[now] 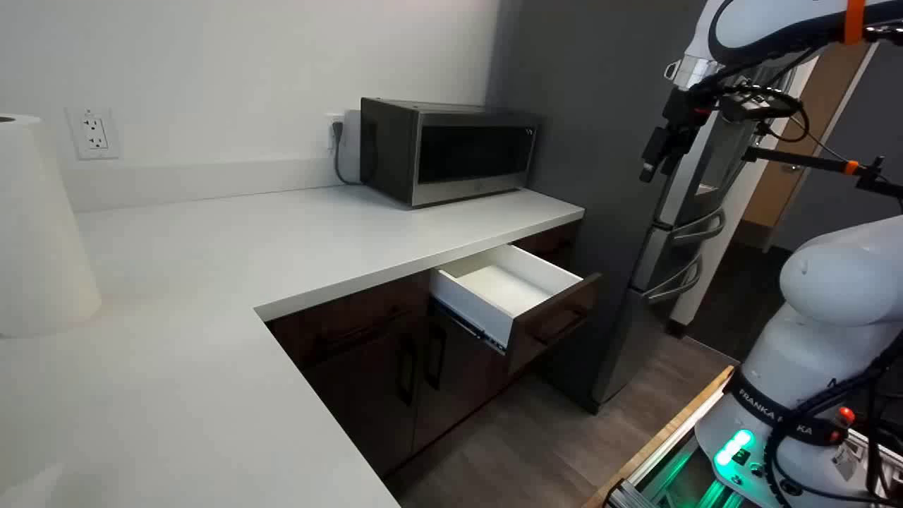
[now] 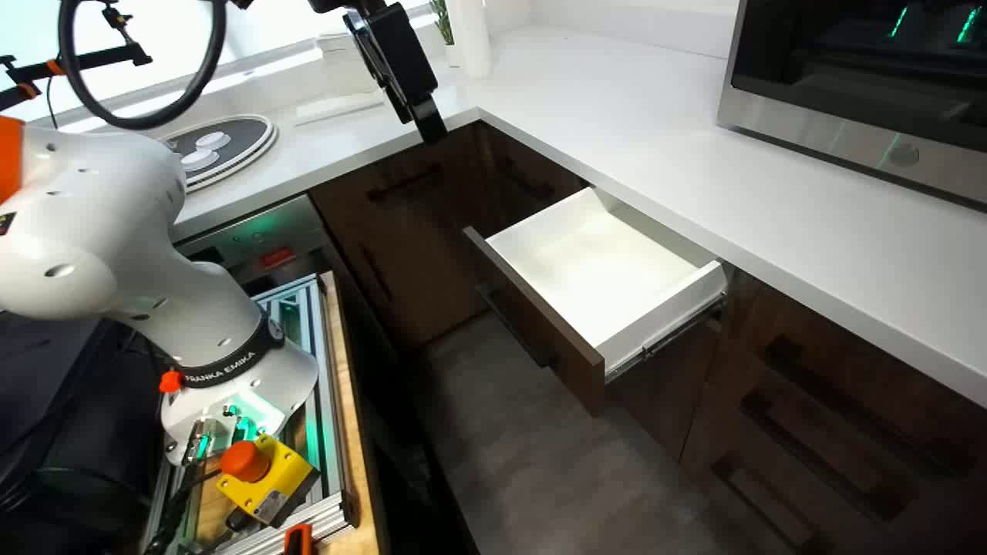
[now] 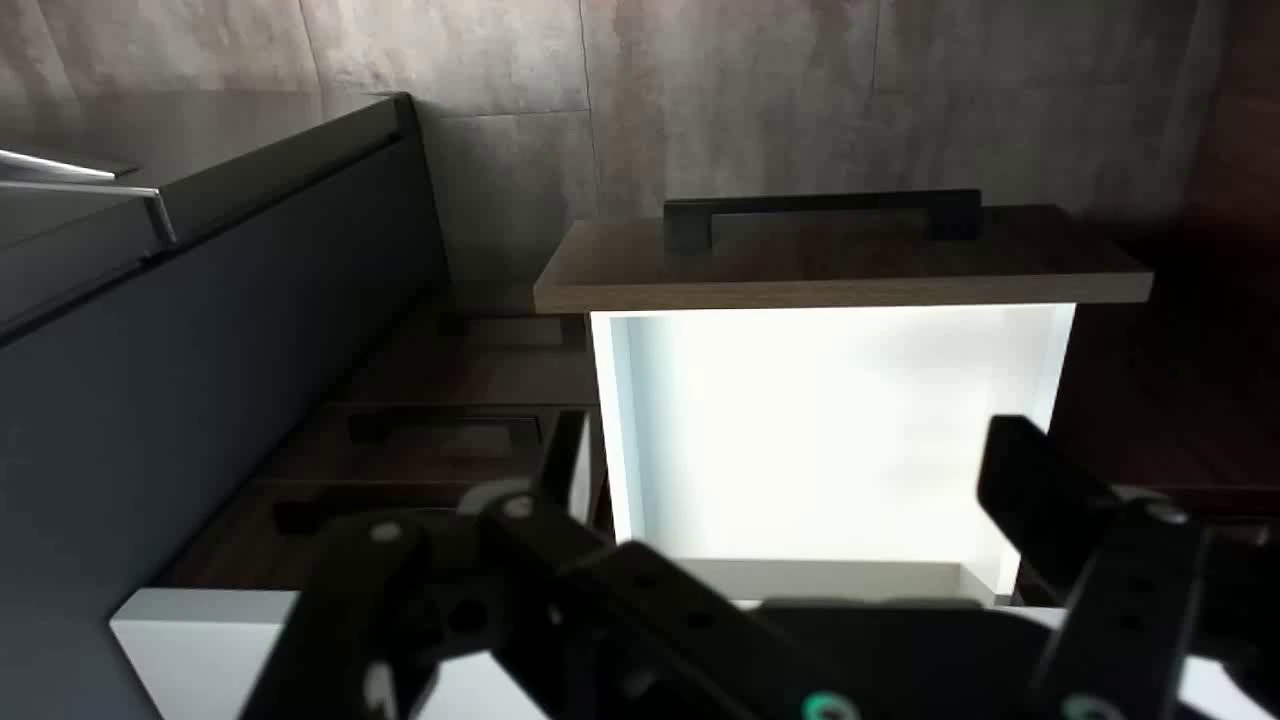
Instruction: Open the drawer to the right of the dishwasher
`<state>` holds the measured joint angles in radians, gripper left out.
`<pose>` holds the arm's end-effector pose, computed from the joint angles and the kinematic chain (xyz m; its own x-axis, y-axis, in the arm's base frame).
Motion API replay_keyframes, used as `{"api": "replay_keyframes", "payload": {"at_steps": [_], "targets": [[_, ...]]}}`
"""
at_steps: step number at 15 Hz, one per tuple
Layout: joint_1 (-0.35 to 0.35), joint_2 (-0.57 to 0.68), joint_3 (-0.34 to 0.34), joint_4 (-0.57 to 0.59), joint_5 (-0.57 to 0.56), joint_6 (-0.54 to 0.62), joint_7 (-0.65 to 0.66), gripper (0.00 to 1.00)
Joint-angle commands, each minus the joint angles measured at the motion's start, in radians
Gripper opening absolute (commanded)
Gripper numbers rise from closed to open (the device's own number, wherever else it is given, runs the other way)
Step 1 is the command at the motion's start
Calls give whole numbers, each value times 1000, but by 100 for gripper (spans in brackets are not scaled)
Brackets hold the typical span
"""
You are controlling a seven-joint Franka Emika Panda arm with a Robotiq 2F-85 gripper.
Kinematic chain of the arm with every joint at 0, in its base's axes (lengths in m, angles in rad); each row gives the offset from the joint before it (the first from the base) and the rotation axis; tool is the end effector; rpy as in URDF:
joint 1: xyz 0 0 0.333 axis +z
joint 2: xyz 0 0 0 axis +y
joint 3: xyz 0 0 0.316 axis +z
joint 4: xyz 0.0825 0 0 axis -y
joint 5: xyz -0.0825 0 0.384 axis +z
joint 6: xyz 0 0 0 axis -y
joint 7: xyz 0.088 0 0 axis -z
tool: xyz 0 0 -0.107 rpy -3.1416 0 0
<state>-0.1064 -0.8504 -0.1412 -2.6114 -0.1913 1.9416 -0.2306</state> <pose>0.3038 -0.0950 0.5196 0.9850 0.0831 0.1513 0.0652 -0.9907 0.1194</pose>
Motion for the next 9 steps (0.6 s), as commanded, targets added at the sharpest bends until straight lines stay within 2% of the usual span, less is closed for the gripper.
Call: {"api": "replay_keyframes", "payload": {"at_steps": [1, 7, 9], "targets": [[8, 0, -5, 3, -4, -4, 5, 100], [8, 0, -5, 3, -4, -4, 5, 100], [53, 25, 24, 8, 37, 9, 20, 100]]}}
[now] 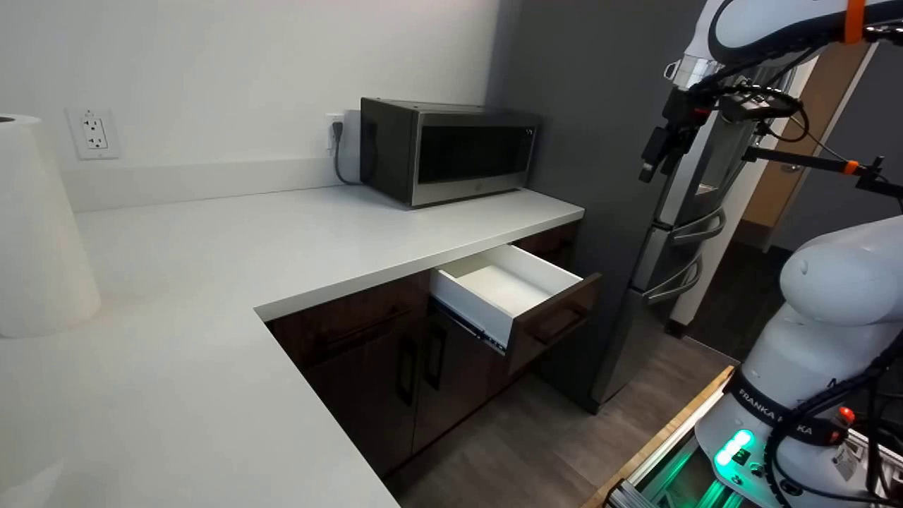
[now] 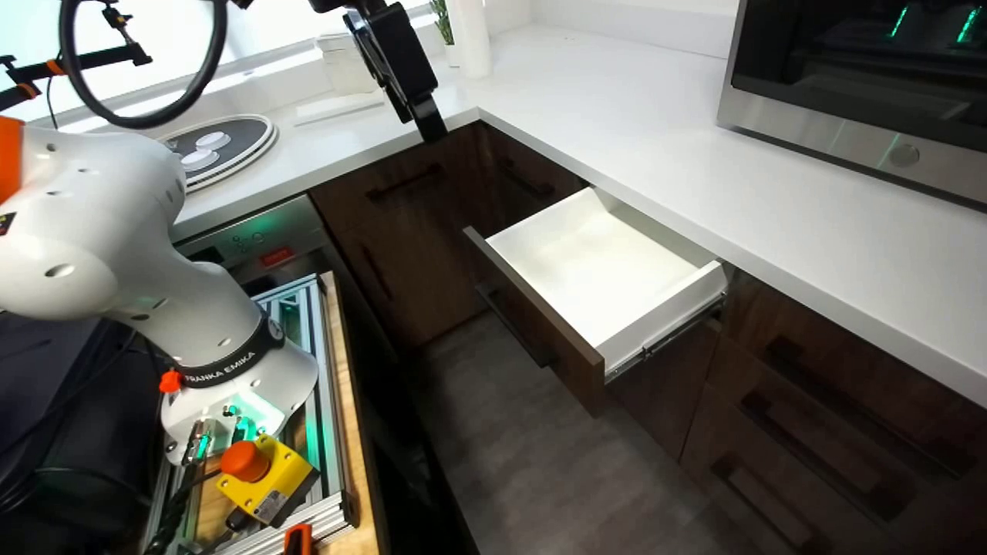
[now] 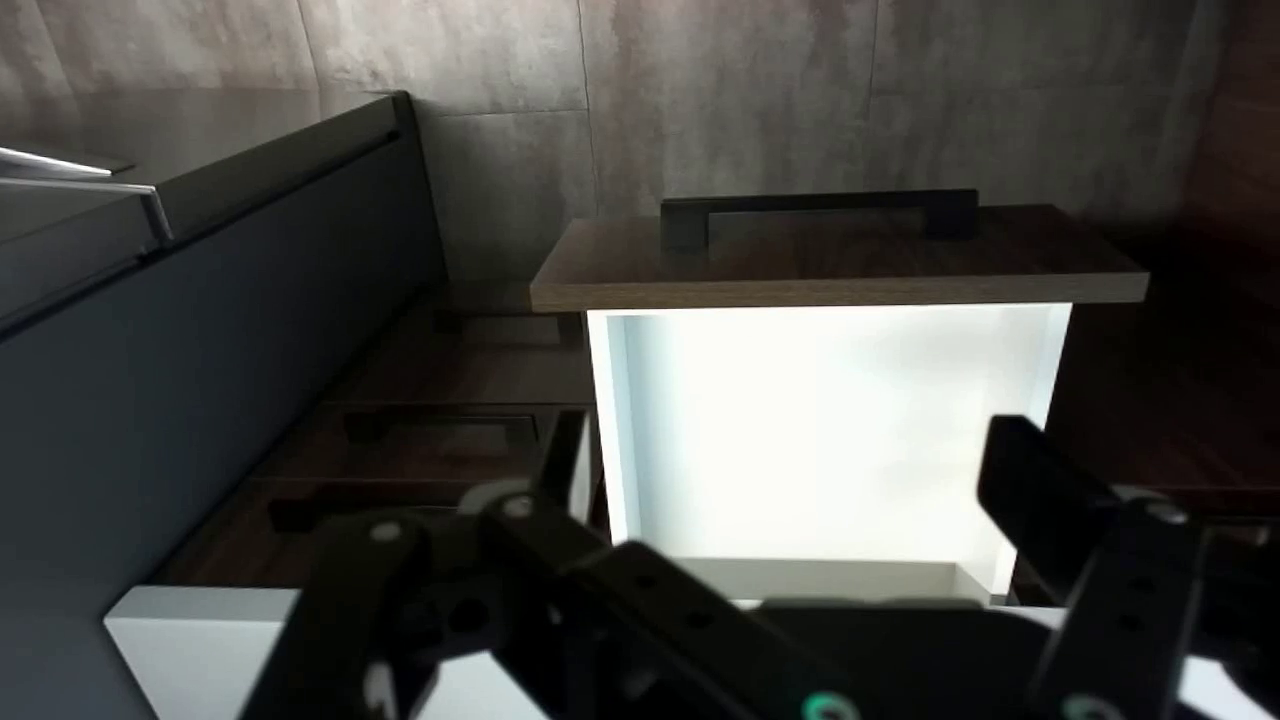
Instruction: Open the drawer to the right of the dishwasher
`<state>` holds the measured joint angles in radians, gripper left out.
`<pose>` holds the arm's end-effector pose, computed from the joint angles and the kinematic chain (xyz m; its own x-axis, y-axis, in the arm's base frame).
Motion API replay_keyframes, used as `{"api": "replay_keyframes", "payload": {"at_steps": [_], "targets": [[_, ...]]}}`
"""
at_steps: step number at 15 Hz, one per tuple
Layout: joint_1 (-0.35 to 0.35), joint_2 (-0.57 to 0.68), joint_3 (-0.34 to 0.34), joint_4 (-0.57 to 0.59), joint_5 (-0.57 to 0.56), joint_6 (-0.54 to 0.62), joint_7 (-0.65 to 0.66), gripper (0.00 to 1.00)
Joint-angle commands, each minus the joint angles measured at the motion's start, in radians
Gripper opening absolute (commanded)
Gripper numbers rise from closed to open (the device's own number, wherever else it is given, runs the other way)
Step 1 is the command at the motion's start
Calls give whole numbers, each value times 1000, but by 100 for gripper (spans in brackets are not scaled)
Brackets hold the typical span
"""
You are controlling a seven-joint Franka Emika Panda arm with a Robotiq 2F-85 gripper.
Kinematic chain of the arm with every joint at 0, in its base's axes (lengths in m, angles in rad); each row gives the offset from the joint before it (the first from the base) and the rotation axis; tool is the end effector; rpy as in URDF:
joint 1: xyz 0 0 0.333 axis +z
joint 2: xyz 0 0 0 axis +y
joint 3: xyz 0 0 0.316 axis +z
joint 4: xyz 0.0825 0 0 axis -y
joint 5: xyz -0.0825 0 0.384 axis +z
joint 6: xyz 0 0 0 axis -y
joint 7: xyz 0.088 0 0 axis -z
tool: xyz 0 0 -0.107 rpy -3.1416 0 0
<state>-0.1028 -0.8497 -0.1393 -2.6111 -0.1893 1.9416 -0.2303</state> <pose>0.3044 -0.0932 0.5197 0.9847 0.0871 0.1512 0.0693 -0.9905 0.1188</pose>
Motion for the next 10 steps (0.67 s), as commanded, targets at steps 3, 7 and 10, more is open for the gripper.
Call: {"api": "replay_keyframes", "payload": {"at_steps": [3, 7, 10], "targets": [[152, 82, 86, 13, 138, 41, 48, 100], [290, 224, 156, 20, 346, 186, 105, 100], [357, 376, 219, 44, 458, 310, 153, 100]]}}
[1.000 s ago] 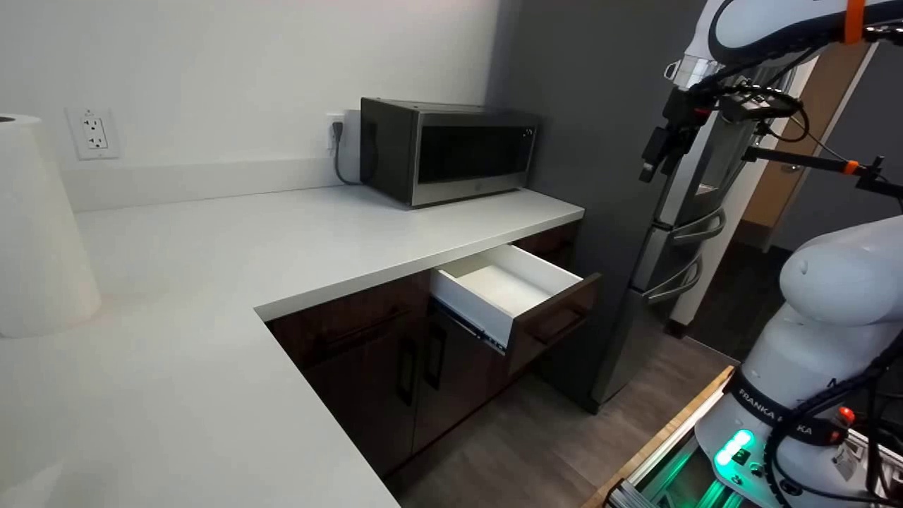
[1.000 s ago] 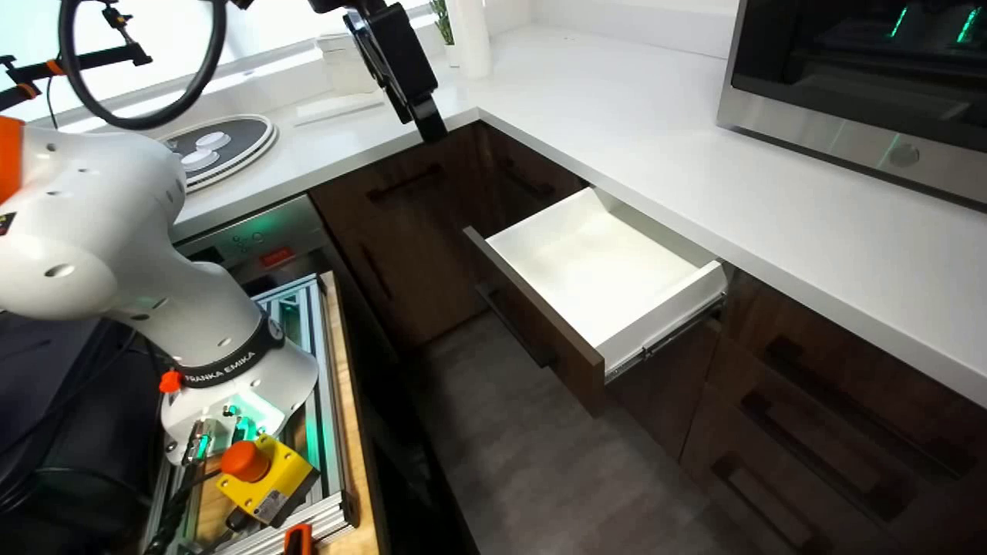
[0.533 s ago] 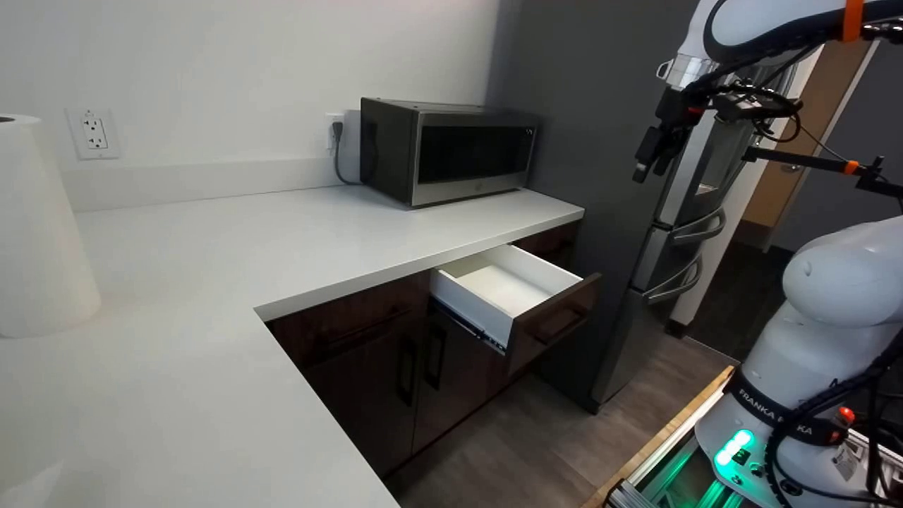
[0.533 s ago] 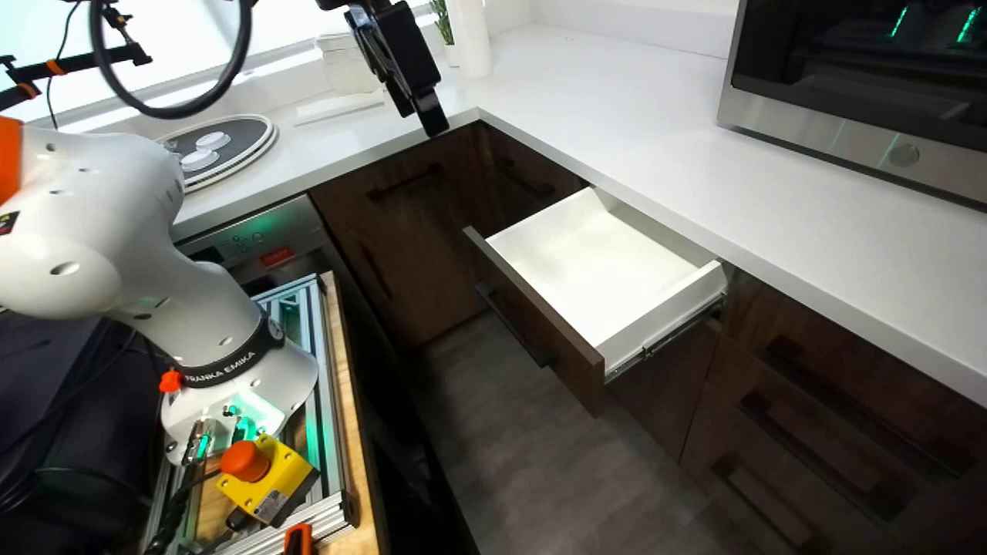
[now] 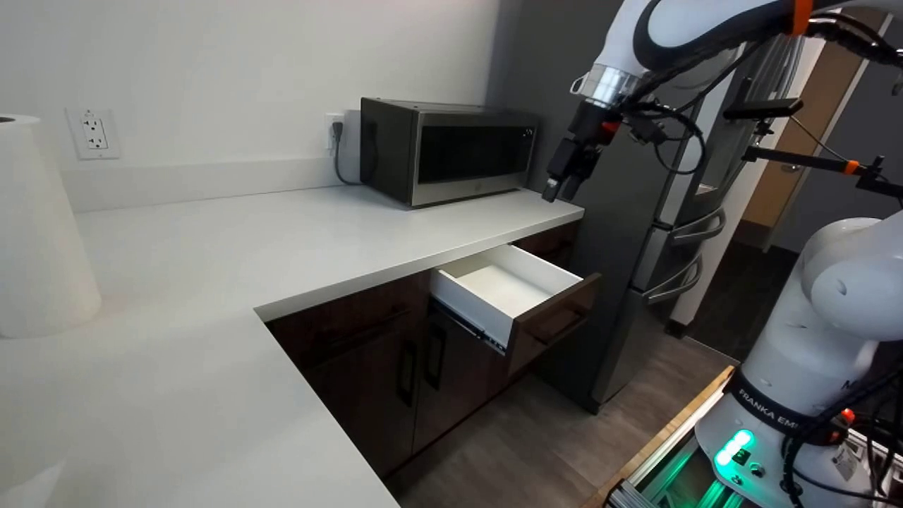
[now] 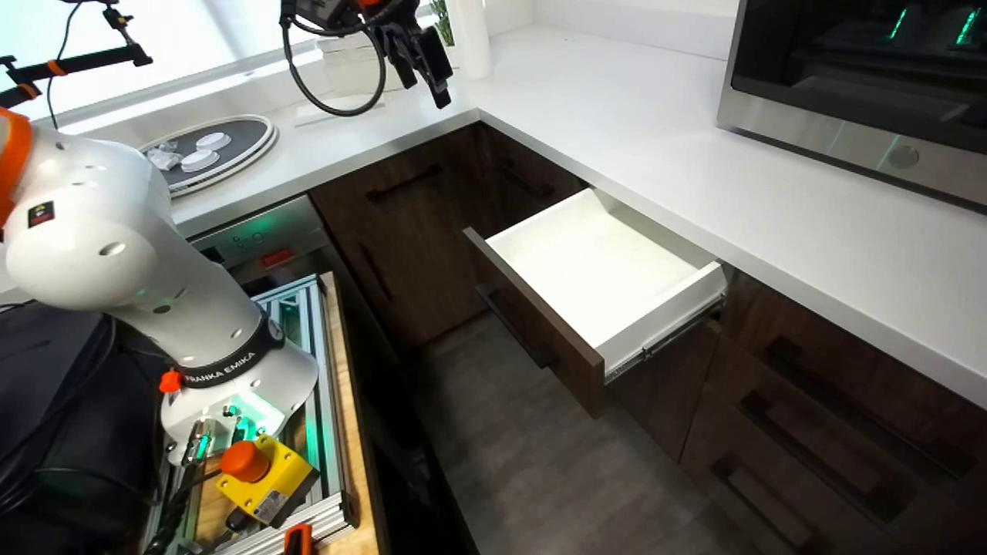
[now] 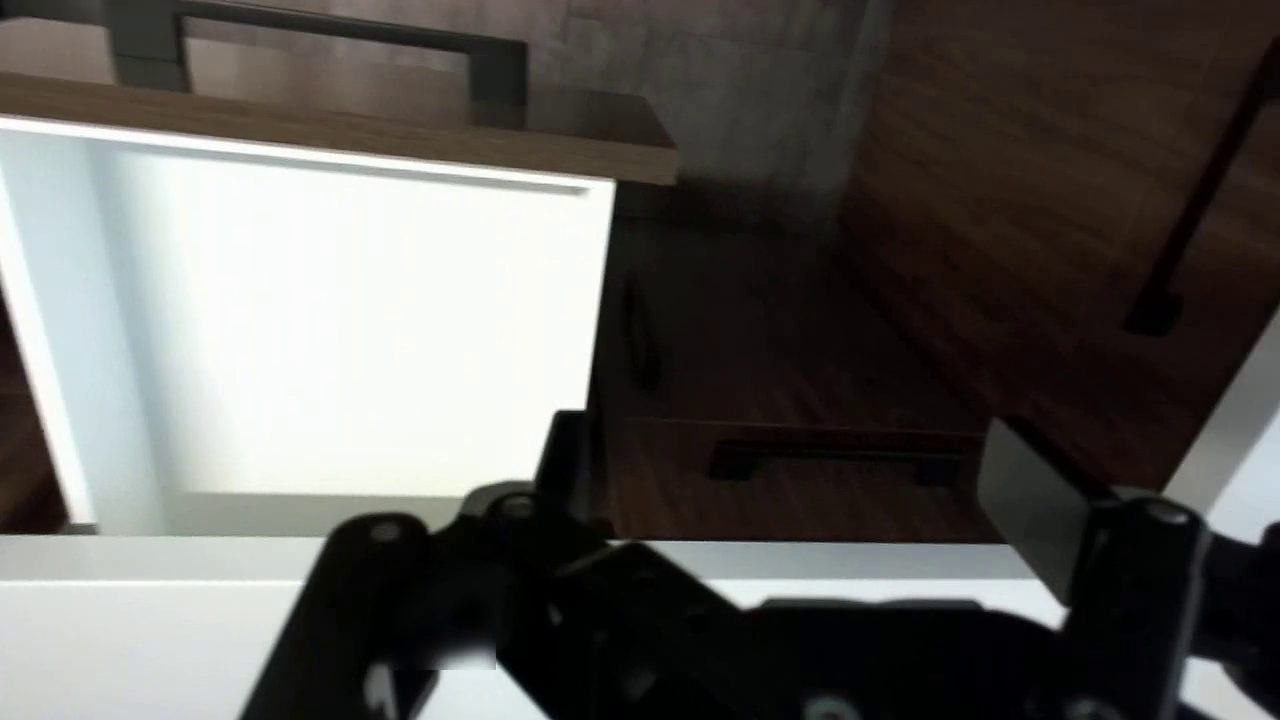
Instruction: Open the drawer to the right of the dishwasher
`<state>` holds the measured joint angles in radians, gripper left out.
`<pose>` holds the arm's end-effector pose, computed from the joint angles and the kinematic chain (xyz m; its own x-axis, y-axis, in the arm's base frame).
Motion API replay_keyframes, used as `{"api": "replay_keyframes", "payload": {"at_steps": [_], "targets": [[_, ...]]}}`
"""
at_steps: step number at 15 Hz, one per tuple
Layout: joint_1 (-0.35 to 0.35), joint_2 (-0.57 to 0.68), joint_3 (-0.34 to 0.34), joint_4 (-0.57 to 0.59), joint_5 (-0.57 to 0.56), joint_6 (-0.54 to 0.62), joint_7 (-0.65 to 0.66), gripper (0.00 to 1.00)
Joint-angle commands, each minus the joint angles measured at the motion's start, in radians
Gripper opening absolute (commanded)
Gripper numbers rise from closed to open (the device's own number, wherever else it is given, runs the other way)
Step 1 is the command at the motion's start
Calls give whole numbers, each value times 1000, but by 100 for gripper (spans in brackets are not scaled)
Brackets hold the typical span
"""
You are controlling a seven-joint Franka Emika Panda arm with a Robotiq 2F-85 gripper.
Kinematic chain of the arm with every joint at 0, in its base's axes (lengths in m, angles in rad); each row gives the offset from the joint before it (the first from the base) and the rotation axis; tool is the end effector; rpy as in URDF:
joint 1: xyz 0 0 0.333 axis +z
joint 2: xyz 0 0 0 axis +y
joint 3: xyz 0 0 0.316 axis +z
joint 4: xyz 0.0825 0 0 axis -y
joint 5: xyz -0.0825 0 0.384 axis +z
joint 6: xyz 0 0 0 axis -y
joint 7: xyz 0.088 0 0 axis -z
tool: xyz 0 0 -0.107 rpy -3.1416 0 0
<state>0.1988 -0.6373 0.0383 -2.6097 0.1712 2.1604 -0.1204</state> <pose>0.3587 0.0941 0.4734 0.9479 0.2511 0.1960 0.2760 -0.9547 -0.1116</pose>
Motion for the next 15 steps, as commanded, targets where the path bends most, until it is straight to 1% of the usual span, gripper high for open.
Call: {"api": "replay_keyframes", "payload": {"at_steps": [1, 4, 5, 7, 8, 9, 11, 15], "targets": [[74, 224, 63, 52, 122, 140, 53, 100], [106, 397, 122, 104, 152, 225, 73, 100], [116, 449, 137, 128, 165, 229, 77, 100], [144, 540, 150, 191, 211, 176, 14, 100], [111, 436, 156, 113, 164, 209, 52, 100], [119, 482, 167, 139, 177, 208, 45, 100], [124, 535, 176, 174, 184, 208, 40, 100], [122, 545, 175, 187, 188, 205, 34, 100]]}}
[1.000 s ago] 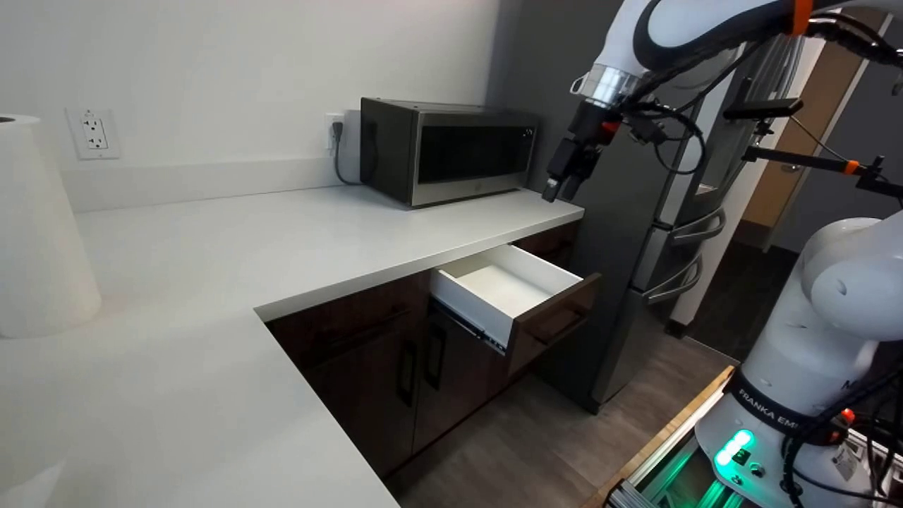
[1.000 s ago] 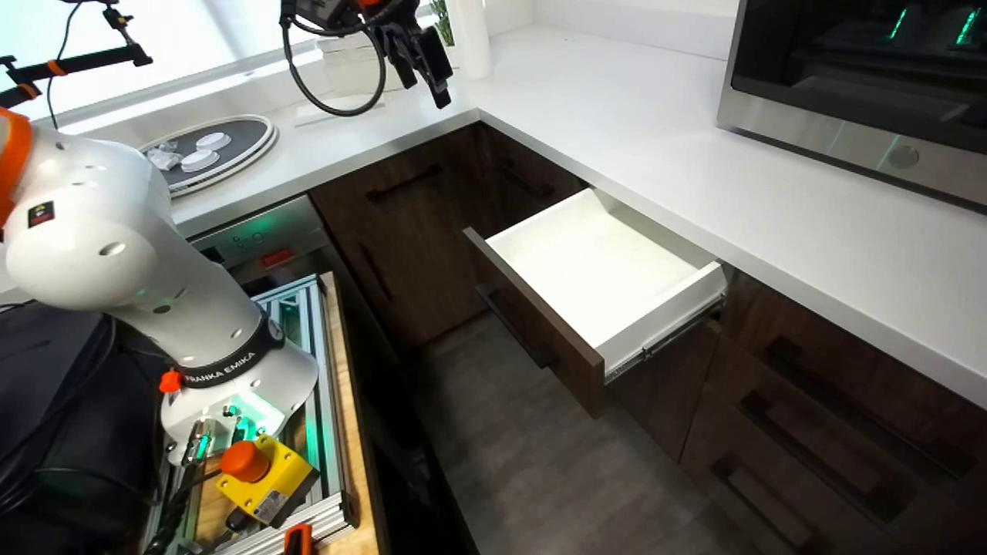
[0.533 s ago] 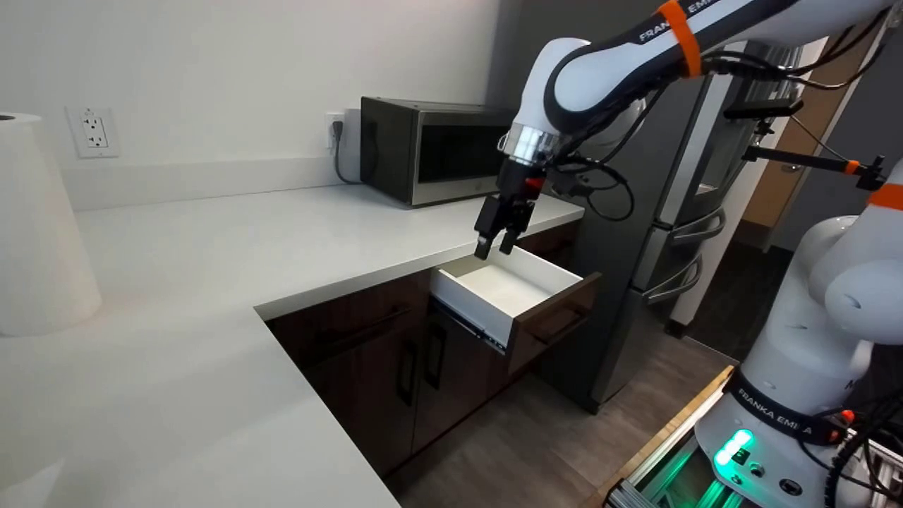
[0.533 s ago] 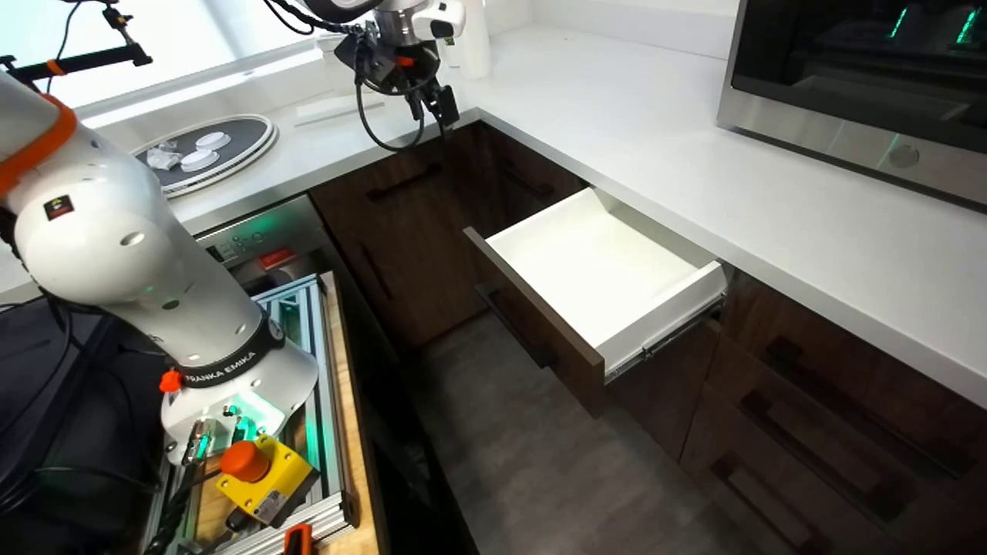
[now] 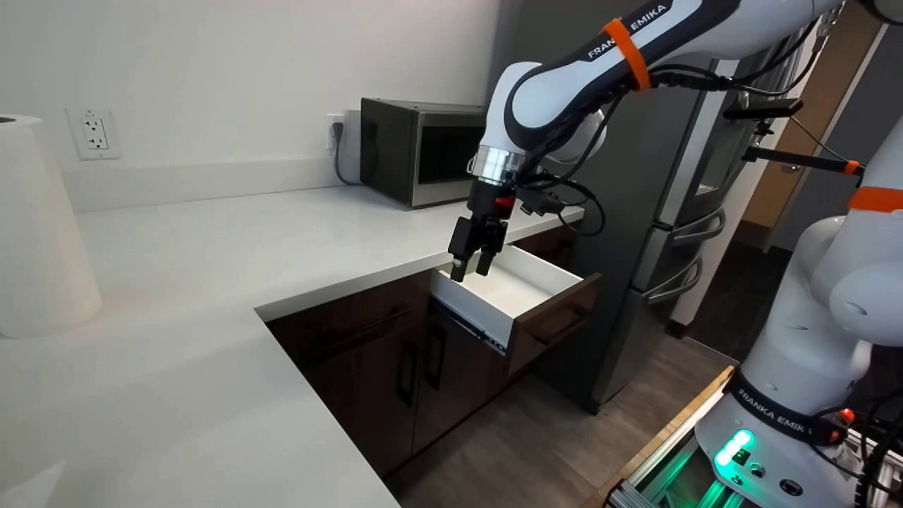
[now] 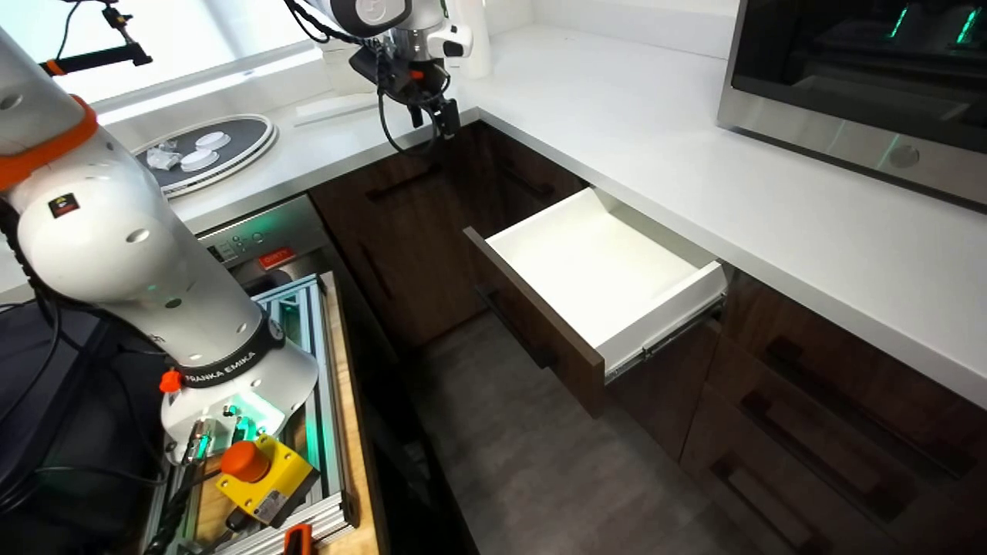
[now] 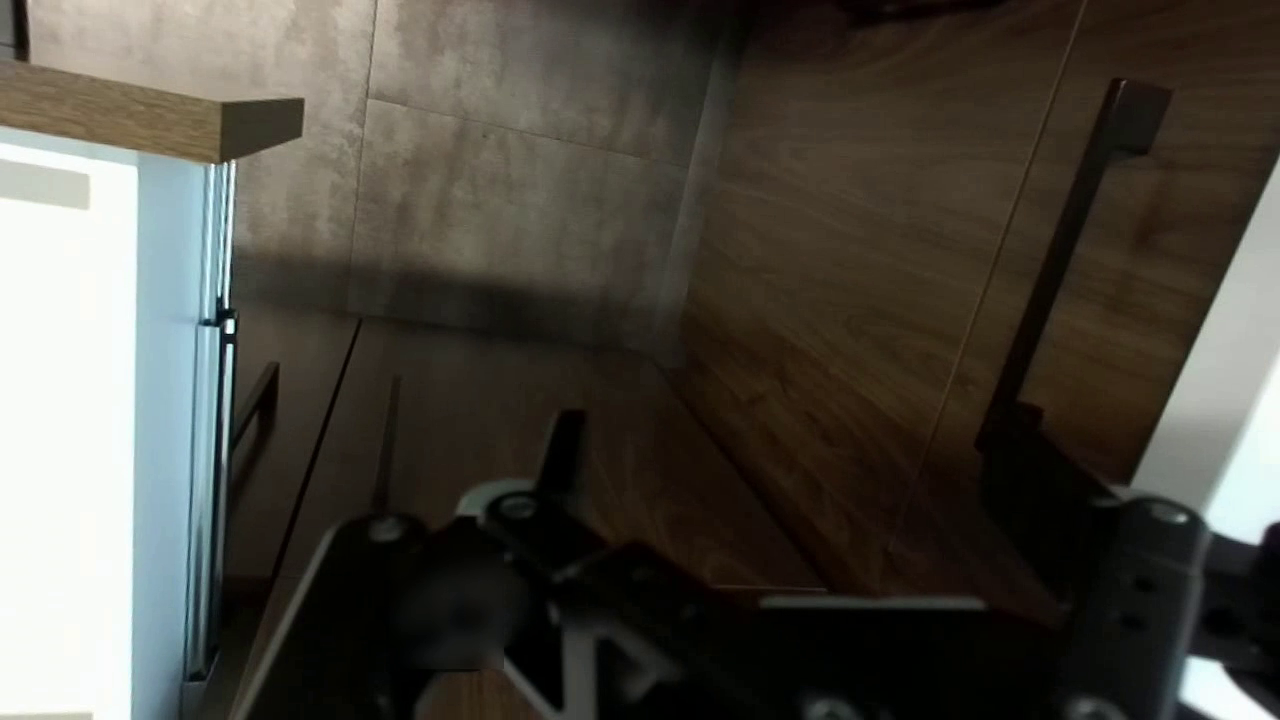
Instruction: Open the drawer to the right of the dishwasher
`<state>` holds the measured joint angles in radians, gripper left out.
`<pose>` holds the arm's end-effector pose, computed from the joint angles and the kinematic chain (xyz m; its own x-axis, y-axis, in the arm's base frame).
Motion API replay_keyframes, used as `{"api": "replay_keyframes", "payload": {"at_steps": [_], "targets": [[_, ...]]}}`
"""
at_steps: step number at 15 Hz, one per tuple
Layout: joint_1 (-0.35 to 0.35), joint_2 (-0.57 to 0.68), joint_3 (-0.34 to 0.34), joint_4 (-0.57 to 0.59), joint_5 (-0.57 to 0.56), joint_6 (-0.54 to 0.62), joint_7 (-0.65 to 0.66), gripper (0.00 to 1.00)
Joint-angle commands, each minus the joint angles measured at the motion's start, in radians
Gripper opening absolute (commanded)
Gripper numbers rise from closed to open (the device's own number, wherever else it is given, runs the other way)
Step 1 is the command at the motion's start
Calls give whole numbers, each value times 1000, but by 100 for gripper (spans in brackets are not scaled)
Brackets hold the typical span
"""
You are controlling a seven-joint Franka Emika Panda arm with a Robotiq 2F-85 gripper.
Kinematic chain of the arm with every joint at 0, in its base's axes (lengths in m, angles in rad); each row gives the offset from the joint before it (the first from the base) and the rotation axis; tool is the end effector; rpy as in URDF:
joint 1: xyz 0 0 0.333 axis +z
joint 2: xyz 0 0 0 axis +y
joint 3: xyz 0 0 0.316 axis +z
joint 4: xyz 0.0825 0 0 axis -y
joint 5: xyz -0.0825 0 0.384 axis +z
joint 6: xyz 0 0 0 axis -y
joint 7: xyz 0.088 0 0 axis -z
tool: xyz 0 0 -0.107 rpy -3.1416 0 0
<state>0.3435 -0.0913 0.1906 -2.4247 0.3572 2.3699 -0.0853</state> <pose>0.4115 0.2479 0.3455 0.9345 0.3550 0.0266 0.3510 -0.9065 -0.2348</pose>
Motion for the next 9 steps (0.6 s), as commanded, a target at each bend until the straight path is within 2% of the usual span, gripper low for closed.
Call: {"api": "replay_keyframes", "payload": {"at_steps": [1, 2, 5, 9], "targets": [[-17, 22, 29, 16, 3, -3, -22, 100], [-14, 54, 43, 36, -24, -9, 8, 100], [2, 132, 86, 62, -15, 32, 31, 100], [22, 239, 142, 75, -11, 168, 95, 100]]}}
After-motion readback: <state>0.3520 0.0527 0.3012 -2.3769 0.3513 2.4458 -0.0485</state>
